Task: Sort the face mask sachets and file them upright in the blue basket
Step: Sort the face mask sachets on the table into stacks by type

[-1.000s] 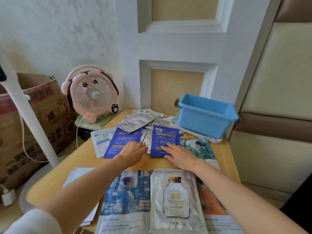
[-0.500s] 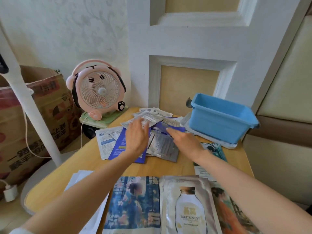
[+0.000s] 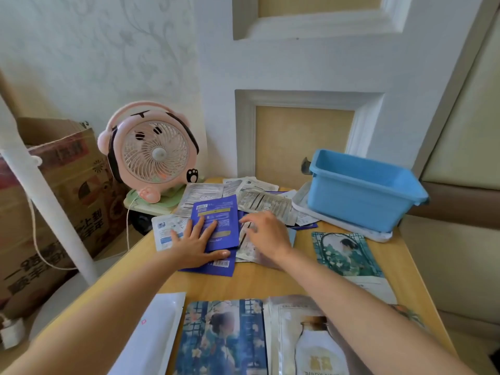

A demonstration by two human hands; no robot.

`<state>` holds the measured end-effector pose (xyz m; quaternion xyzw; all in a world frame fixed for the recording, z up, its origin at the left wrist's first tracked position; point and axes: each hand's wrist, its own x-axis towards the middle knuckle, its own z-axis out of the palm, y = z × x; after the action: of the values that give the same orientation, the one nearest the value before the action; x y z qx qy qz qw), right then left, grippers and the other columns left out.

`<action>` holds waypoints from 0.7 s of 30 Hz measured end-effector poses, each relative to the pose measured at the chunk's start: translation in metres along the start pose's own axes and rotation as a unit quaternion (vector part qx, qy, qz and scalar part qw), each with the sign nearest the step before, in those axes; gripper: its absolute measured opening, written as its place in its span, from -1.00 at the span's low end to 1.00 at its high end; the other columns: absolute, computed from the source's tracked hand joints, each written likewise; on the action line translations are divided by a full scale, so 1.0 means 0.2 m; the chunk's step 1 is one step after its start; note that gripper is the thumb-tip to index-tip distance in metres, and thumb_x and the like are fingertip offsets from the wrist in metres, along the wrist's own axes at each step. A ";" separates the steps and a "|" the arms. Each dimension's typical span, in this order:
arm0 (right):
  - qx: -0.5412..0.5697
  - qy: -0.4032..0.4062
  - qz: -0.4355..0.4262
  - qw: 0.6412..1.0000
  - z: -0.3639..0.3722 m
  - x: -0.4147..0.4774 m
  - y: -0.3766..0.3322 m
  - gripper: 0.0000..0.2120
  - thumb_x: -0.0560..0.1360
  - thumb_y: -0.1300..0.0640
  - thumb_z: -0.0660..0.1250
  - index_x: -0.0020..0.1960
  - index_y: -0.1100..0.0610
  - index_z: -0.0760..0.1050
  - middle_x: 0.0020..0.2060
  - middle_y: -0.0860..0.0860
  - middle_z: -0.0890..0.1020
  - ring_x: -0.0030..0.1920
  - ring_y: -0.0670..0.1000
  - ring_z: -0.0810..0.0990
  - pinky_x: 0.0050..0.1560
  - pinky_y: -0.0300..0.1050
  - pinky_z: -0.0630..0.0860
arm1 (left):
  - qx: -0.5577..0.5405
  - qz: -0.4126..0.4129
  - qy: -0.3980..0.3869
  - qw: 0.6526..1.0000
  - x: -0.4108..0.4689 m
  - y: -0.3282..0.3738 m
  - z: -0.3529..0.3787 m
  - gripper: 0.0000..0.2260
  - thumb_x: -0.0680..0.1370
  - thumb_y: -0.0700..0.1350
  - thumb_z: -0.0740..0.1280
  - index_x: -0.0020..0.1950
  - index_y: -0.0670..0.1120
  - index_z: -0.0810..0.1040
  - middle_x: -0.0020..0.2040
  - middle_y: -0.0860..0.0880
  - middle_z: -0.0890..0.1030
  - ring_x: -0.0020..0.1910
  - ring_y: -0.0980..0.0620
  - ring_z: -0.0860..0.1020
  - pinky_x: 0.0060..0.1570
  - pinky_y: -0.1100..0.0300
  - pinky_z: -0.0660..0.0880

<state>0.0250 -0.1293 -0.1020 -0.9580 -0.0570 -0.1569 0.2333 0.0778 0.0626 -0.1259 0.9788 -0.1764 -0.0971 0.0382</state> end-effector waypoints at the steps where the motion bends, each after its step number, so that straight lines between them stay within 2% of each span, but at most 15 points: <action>1: -0.027 -0.028 0.033 0.999 -0.04 0.00 0.06 -0.63 0.50 -0.02 0.32 0.29 -0.01 0.47 0.27 -0.05 0.51 0.31 0.02 0.38 0.30 -0.07 0.30 | 0.003 -0.001 0.003 1.000 0.02 0.01 0.00 0.19 -0.06 0.68 -0.30 0.50 0.18 -0.27 0.54 0.03 -0.25 0.52 -0.12 -0.21 0.38 -0.35 -0.13; 2: -0.060 -0.073 0.071 0.993 -0.08 -0.01 0.11 -0.51 0.45 -0.12 0.36 0.33 -0.01 0.40 0.31 -0.04 0.45 0.34 0.04 0.34 0.34 -0.03 0.27 | 0.003 0.000 0.005 1.000 0.03 0.01 -0.01 0.26 -0.16 0.67 -0.34 0.50 0.19 -0.27 0.54 0.04 -0.25 0.52 -0.11 -0.21 0.38 -0.36 -0.13; 4: -0.109 -0.143 0.133 0.975 -0.14 -0.02 0.17 -0.28 0.30 -0.28 0.42 0.35 0.00 0.34 0.34 0.02 0.37 0.35 0.10 0.31 0.33 0.03 0.29 | 0.002 0.008 0.005 1.000 0.06 0.01 -0.02 0.29 -0.20 0.67 -0.34 0.50 0.20 -0.27 0.54 0.04 -0.25 0.52 -0.11 -0.21 0.38 -0.36 -0.14; 7: -0.139 -0.163 0.168 0.962 -0.19 -0.02 0.20 -0.18 0.23 -0.28 0.48 0.36 0.03 0.33 0.34 0.05 0.36 0.37 0.13 0.31 0.31 0.04 0.31 | 0.010 0.021 0.010 1.000 0.07 0.00 -0.02 0.26 -0.19 0.67 -0.36 0.49 0.22 -0.28 0.54 0.05 -0.24 0.53 -0.11 -0.20 0.39 -0.35 -0.14; 8: -0.128 -0.162 0.181 0.962 -0.19 -0.02 0.20 -0.23 0.24 -0.23 0.50 0.34 0.06 0.37 0.30 0.04 0.42 0.33 0.11 0.36 0.26 0.01 0.35 | 0.012 0.023 0.013 1.000 0.07 -0.01 -0.02 0.24 -0.17 0.67 -0.37 0.49 0.23 -0.28 0.54 0.05 -0.24 0.53 -0.10 -0.19 0.39 -0.34 -0.13; 9: -0.093 -0.146 0.197 0.965 -0.19 -0.01 0.20 -0.35 0.25 -0.16 0.53 0.24 0.09 0.45 0.18 0.02 0.51 0.24 0.08 0.45 0.14 -0.06 0.42 | 0.012 0.024 0.021 0.999 0.06 -0.02 -0.01 0.22 -0.16 0.66 -0.39 0.48 0.24 -0.29 0.55 0.05 -0.23 0.53 -0.10 -0.18 0.39 -0.33 -0.12; 10: -0.042 -0.129 0.214 0.967 -0.20 -0.01 0.19 -0.56 0.28 -0.05 0.55 0.04 0.12 0.51 -0.02 -0.01 0.57 0.07 0.04 0.53 -0.04 -0.14 0.46 | 0.011 0.023 0.025 0.999 0.05 -0.02 -0.01 0.18 -0.12 0.66 -0.40 0.48 0.24 -0.29 0.55 0.04 -0.22 0.53 -0.11 -0.17 0.40 -0.33 -0.11; 11: 0.016 -0.114 0.229 0.967 -0.21 -0.02 0.19 -0.73 0.30 0.06 0.55 -0.19 0.12 0.48 -0.24 -0.03 0.54 -0.15 0.00 0.53 -0.22 -0.20 0.42 | 0.016 0.019 0.022 0.999 0.04 -0.02 0.00 0.11 -0.03 0.65 -0.37 0.48 0.24 -0.30 0.55 0.03 -0.22 0.53 -0.11 -0.16 0.40 -0.33 -0.09; 12: 0.080 -0.109 0.250 0.959 -0.24 -0.02 0.18 -0.69 0.33 0.14 0.54 -0.34 0.11 0.39 -0.37 -0.02 0.45 -0.30 -0.03 0.45 -0.31 -0.21 0.34 | 0.028 0.014 0.017 0.999 0.02 -0.01 0.00 0.00 0.10 0.64 -0.31 0.48 0.23 -0.30 0.55 0.01 -0.21 0.53 -0.12 -0.16 0.40 -0.33 -0.07; 13: 0.136 -0.095 0.261 0.951 -0.26 -0.03 0.18 -0.68 0.35 0.19 0.52 -0.36 0.09 0.37 -0.39 0.00 0.42 -0.36 -0.04 0.41 -0.31 -0.21 0.33 | 0.040 0.009 0.014 0.999 0.00 0.00 0.01 -0.09 0.22 0.60 -0.23 0.48 0.22 -0.31 0.55 -0.01 -0.21 0.53 -0.13 -0.16 0.39 -0.34 -0.05; 15: 0.182 0.005 0.263 0.948 -0.36 -0.05 0.16 -0.87 0.37 0.24 0.48 -0.17 0.13 0.53 -0.26 0.07 0.53 -0.23 0.01 0.51 -0.24 -0.19 0.38 | 0.060 0.003 0.006 0.998 -0.02 0.01 0.01 -0.14 0.28 0.56 -0.19 0.48 0.21 -0.31 0.55 -0.04 -0.21 0.53 -0.14 -0.16 0.38 -0.35 -0.03; 16: 0.194 0.075 0.257 0.944 -0.43 -0.06 0.15 -0.88 0.38 0.25 0.46 -0.12 0.15 0.55 -0.21 0.07 0.55 -0.17 0.04 0.53 -0.24 -0.22 0.41 | 0.063 0.001 -0.006 0.998 -0.05 0.02 -0.01 -0.15 0.30 0.54 -0.18 0.49 0.21 -0.30 0.55 -0.04 -0.21 0.53 -0.14 -0.16 0.38 -0.36 -0.05; 18: 0.254 0.161 0.229 0.926 -0.58 -0.08 0.11 -0.88 0.41 0.30 0.42 -0.14 0.15 0.50 -0.20 0.08 0.54 -0.25 0.03 0.53 -0.43 -0.33 0.41 | 0.074 0.017 -0.017 0.997 -0.10 0.05 -0.07 -0.15 0.35 0.52 -0.12 0.52 0.15 -0.23 0.55 -0.07 -0.20 0.53 -0.13 -0.20 0.38 -0.36 -0.14; 19: 0.294 0.162 0.225 0.915 -0.65 -0.10 0.08 -0.85 0.42 0.33 0.39 -0.06 0.16 0.49 -0.15 0.10 0.54 -0.31 0.02 0.54 -0.52 -0.34 0.42 | 0.069 0.043 0.000 0.997 -0.13 0.08 -0.10 -0.04 0.27 0.58 -0.13 0.53 0.09 -0.23 0.55 -0.06 -0.22 0.52 -0.11 -0.23 0.39 -0.34 -0.19; 21: 0.371 0.111 0.227 0.894 -0.75 -0.11 0.01 -0.69 0.45 0.40 0.31 0.15 0.15 0.50 -0.05 0.14 0.55 -0.40 0.03 0.61 -0.52 -0.26 0.51 | 0.008 0.140 0.069 0.988 -0.23 0.21 -0.15 0.25 0.02 0.67 -0.15 0.51 -0.05 -0.30 0.49 0.02 -0.33 0.49 -0.04 -0.31 0.43 -0.19 -0.29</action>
<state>-0.0372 -0.2020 0.0159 -0.7650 0.1340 -0.1727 0.6058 0.0279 0.0409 -0.0841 0.9490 -0.3097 -0.0216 0.0554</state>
